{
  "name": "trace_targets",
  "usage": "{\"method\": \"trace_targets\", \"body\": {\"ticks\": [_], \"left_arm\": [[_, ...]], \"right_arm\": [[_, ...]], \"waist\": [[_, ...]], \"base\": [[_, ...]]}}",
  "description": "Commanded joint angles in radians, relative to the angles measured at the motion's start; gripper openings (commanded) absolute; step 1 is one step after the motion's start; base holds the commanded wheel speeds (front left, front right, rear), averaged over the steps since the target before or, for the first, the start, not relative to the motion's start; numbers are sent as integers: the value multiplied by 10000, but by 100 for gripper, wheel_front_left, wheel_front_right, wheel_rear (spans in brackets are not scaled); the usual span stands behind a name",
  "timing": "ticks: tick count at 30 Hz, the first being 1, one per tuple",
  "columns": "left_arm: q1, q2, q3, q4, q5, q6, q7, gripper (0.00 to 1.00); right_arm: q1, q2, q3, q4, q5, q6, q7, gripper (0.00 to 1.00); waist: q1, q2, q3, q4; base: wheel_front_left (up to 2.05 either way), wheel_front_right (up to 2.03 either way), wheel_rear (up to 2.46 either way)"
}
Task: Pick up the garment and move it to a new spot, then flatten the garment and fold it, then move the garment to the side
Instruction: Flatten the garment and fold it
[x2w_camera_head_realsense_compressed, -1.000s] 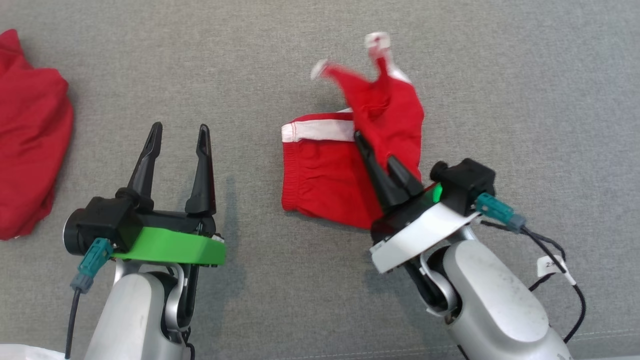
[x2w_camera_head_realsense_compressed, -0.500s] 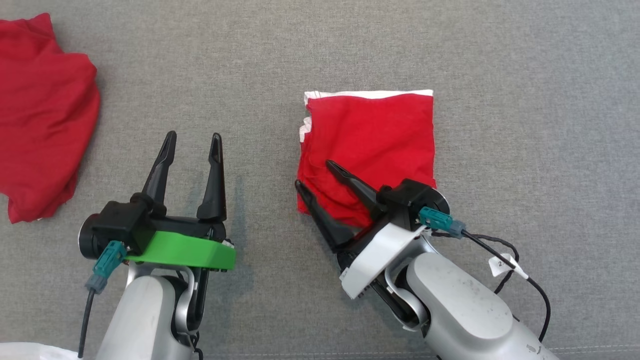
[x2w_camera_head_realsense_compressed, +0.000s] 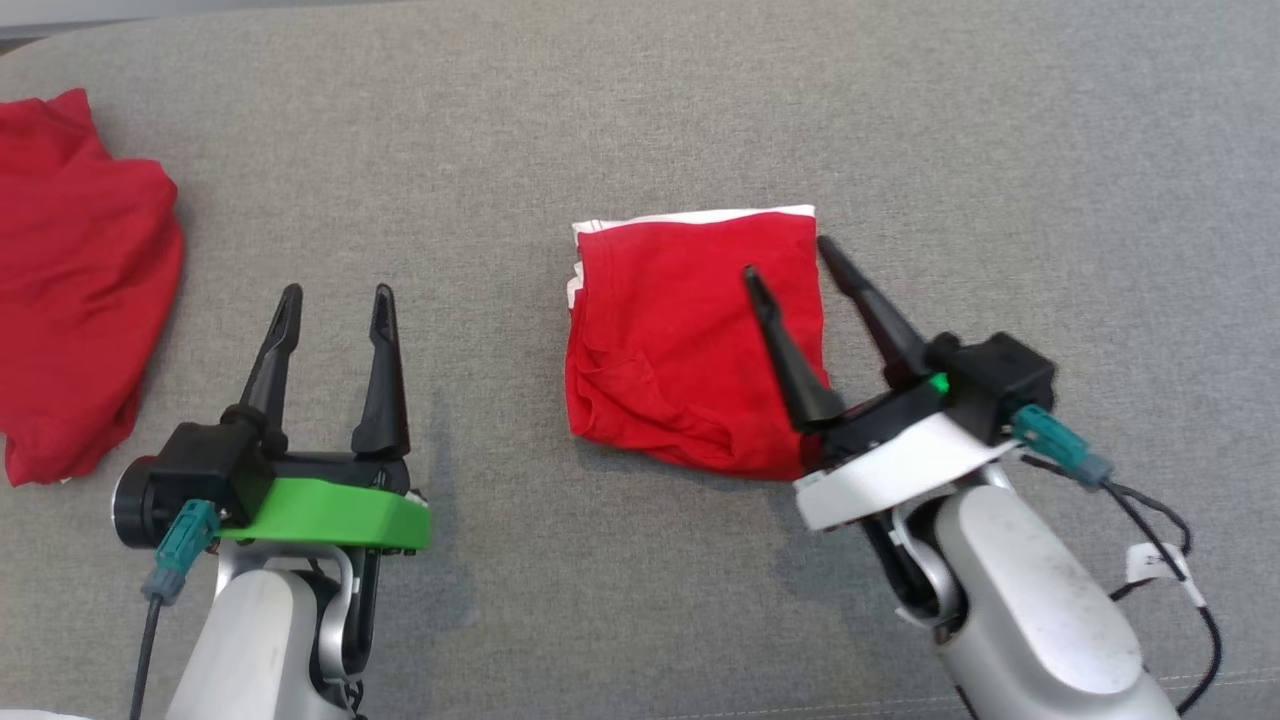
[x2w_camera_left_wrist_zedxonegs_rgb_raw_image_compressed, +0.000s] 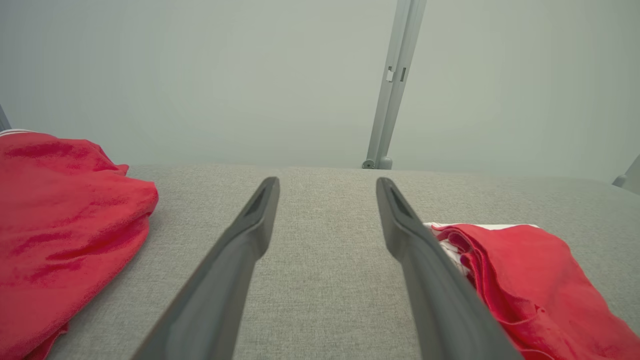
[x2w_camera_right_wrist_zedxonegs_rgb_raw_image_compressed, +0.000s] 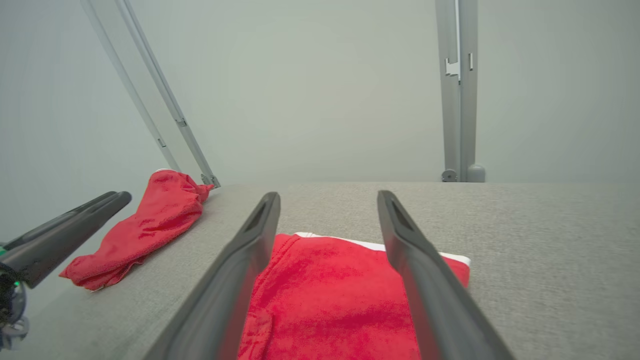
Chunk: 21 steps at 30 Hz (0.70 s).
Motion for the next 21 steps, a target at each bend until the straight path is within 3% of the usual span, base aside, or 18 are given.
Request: {"method": "trace_targets", "body": {"ticks": [1, 6, 10, 21], "left_arm": [[193, 107, 104, -53, -27, 99, -4, 100], [459, 314, 318, -232, -75, 290, 49, 100], [633, 420, 389, -415, -110, 399, 132, 100], [819, 513, 306, -680, -166, 462, 297, 100]], "right_arm": [[333, -106, -651, -203, -231, -4, -36, 100], [949, -349, -2527, -609, -804, -4, 208, 100], [1399, -515, -3471, -865, -1114, -4, 496, 100], [1806, -473, -3913, -1281, -1156, -4, 821, 100]], "waist": [[0, 0, -329, -258], [0, 0, -622, -394], [0, 0, -715, -414], [0, 0, -689, -415]], "base": [[0, 0, 0], [0, 0, 0], [0, 0, 0], [0, 0, 0]]}}
